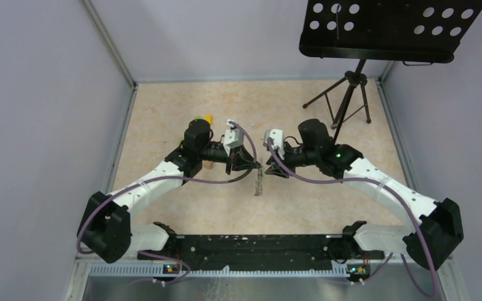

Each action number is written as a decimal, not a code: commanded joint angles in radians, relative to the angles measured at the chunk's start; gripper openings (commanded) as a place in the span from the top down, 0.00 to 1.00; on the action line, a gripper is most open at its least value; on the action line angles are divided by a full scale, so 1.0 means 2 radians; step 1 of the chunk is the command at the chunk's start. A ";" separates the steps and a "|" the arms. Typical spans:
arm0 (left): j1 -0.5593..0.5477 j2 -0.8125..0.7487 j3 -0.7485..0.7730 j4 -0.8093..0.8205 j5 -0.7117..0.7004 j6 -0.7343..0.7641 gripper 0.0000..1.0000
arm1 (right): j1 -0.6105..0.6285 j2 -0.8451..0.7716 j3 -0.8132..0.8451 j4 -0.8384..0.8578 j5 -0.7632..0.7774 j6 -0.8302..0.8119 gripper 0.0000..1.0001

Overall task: Put the keys on the keyring
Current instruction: Adjust the key on the keyring.

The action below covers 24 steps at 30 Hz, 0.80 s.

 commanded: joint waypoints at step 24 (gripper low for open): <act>0.008 0.005 -0.022 0.233 0.063 -0.182 1.00 | -0.042 -0.082 -0.038 0.084 -0.089 0.042 0.46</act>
